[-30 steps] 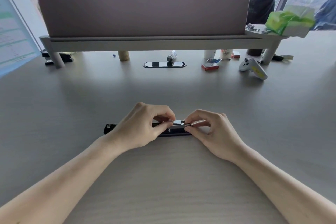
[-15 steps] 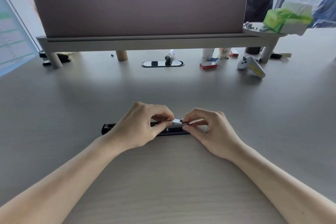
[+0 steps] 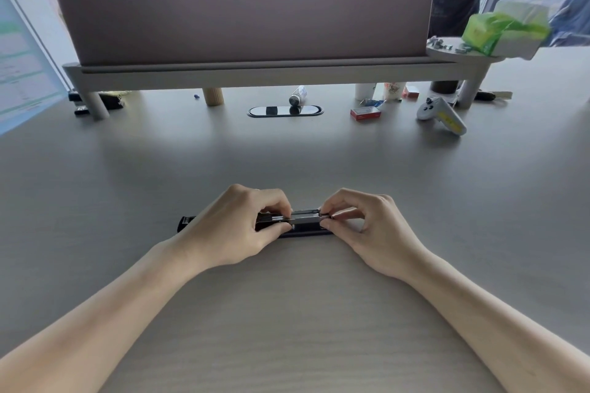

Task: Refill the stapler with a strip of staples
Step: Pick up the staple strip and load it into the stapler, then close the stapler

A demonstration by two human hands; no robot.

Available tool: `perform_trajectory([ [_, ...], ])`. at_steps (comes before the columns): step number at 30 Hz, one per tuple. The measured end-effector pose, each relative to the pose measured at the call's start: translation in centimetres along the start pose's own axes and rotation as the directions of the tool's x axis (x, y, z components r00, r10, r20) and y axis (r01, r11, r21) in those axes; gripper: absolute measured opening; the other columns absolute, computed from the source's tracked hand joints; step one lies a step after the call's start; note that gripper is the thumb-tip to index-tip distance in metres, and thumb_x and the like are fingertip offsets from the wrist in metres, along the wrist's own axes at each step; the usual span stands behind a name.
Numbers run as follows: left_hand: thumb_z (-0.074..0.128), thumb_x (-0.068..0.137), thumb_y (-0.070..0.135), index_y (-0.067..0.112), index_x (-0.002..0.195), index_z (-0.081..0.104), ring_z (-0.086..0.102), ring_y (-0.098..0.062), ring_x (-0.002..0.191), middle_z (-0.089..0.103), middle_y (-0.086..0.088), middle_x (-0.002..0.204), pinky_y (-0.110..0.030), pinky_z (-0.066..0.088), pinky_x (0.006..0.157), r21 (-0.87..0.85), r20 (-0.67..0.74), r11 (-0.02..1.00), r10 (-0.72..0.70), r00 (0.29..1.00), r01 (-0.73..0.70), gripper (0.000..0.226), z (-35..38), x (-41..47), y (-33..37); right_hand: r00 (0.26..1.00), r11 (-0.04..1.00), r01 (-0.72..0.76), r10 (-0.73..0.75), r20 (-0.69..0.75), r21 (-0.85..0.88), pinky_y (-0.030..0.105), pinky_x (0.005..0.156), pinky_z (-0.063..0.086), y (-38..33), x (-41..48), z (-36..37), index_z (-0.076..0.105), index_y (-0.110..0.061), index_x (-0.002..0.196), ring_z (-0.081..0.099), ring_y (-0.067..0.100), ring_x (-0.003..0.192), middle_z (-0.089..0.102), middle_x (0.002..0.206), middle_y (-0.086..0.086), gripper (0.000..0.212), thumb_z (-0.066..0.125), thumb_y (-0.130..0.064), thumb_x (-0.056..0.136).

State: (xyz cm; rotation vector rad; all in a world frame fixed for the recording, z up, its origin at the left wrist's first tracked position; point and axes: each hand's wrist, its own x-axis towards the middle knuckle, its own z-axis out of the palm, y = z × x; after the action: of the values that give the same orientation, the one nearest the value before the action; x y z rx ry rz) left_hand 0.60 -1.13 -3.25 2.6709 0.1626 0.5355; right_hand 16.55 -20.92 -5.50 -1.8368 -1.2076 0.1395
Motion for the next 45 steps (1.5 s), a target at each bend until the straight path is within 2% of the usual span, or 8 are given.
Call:
perform_trajectory([
  [9, 0.078, 0.088, 0.036, 0.031, 0.1, 0.072, 0.071, -0.017, 0.07, 0.078, 0.006, 0.081, -0.037, 0.057, 0.069, -0.03, 0.016, 1.0, 0.003, 1.0, -0.002, 0.014, 0.6, 0.1, 0.0, 1.0, 1.0, 0.004, -0.004, 0.002, 0.011, 0.003, 0.079, 0.05, -0.1, 0.0, 0.0, 0.074, -0.016, 0.093, 0.077, 0.002, 0.088, 0.079, 0.092, -0.007, 0.011, 0.082, -0.009, 0.089],
  [13, 0.089, 0.079, 0.029, 0.028, 0.1, 0.068, 0.076, 0.005, 0.091, 0.079, 0.017, 0.095, -0.03, 0.061, 0.083, -0.082, 0.03, 0.991, -0.104, 0.994, 0.106, 0.029, -1.3, -0.8, -1.0, 0.999, 0.998, -0.043, 0.042, 0.016, 0.049, 0.01, 0.081, 0.056, -0.1, 0.1, -0.1, 0.067, -0.023, 0.1, 0.078, 0.005, 0.088, 0.079, 0.1, -0.005, 0.025, 0.085, -0.014, 0.086],
  [19, 0.091, 0.075, 0.034, 0.037, 0.095, 0.075, 0.07, 0.002, 0.087, 0.078, 0.019, 0.089, -0.021, 0.055, 0.076, 0.084, 0.178, 0.971, -0.234, 0.956, 0.222, 0.026, -5.2, -2.3, -3.3, 0.997, 0.997, -0.069, 0.069, 0.029, 0.021, 0.015, 0.083, 0.057, -0.1, 0.3, 0.1, 0.068, -0.027, 0.102, 0.078, 0.005, 0.087, 0.081, 0.095, -0.009, 0.028, 0.087, -0.018, 0.084],
  [27, 0.089, 0.075, 0.035, 0.039, 0.107, 0.077, 0.066, 0.003, 0.083, 0.071, 0.018, 0.09, -0.017, 0.048, 0.073, 0.291, 0.317, 0.951, -0.197, 0.928, 0.103, 0.034, -9.3, 1.5, -0.8, 0.998, 0.998, -0.065, 0.066, 0.021, -0.015, 0.021, 0.084, 0.059, -0.2, 0.3, 0.3, 0.069, -0.027, 0.101, 0.077, 0.005, 0.085, 0.082, 0.092, -0.012, 0.028, 0.089, -0.024, 0.082],
  [30, 0.096, 0.067, 0.033, 0.033, 0.107, 0.074, 0.072, -0.002, 0.078, 0.078, 0.014, 0.087, -0.021, 0.056, 0.075, 0.146, 0.186, 0.984, -0.129, 0.974, 0.102, 0.045, -9.2, 3.3, 1.4, 0.997, 0.997, -0.072, 0.073, 0.02, -0.012, 0.019, 0.083, 0.059, -0.3, 0.3, 0.3, 0.064, -0.034, 0.1, 0.077, 0.004, 0.085, 0.082, 0.093, -0.013, 0.033, 0.089, -0.026, 0.081],
  [35, 0.095, 0.068, 0.035, 0.027, 0.093, 0.075, 0.075, -0.003, 0.075, 0.08, 0.011, 0.082, -0.031, 0.062, 0.076, 0.018, 0.23, 0.996, -0.092, 0.969, 0.09, 0.033, -4.9, 4.4, 3.1, 0.994, 0.994, -0.105, 0.106, 0.022, -0.014, 0.021, 0.083, 0.06, -0.1, 0.3, 0.2, 0.071, -0.031, 0.101, 0.075, 0.001, 0.087, 0.081, 0.092, -0.014, 0.028, 0.09, -0.03, 0.08],
  [38, 0.091, 0.073, 0.033, 0.026, 0.092, 0.077, 0.073, -0.004, 0.075, 0.079, 0.011, 0.082, -0.026, 0.058, 0.071, 0.024, 0.26, 0.996, -0.095, 0.961, 0.092, 0.024, -3.1, 4.2, 3.0, 0.992, 0.992, -0.123, 0.123, 0.03, 0.002, 0.035, 0.082, 0.061, 0.1, 0.2, 0.1, 0.08, -0.032, 0.094, 0.073, 0.009, 0.082, 0.079, 0.088, -0.013, 0.019, 0.09, -0.031, 0.078],
  [45, 0.081, 0.084, 0.043, 0.029, 0.095, 0.077, 0.069, 0.0, 0.078, 0.078, 0.015, 0.084, -0.011, 0.049, 0.066, -0.052, 0.181, 0.992, -0.101, 0.978, 0.112, 0.019, -1.2, 3.1, 1.9, 0.992, 0.991, -0.115, 0.119, 0.045, -0.073, 0.031, 0.075, 0.055, 0.5, 0.5, 0.0, 0.084, -0.034, 0.087, 0.067, 0.012, 0.078, 0.074, 0.083, -0.004, 0.025, 0.095, -0.041, 0.067],
])
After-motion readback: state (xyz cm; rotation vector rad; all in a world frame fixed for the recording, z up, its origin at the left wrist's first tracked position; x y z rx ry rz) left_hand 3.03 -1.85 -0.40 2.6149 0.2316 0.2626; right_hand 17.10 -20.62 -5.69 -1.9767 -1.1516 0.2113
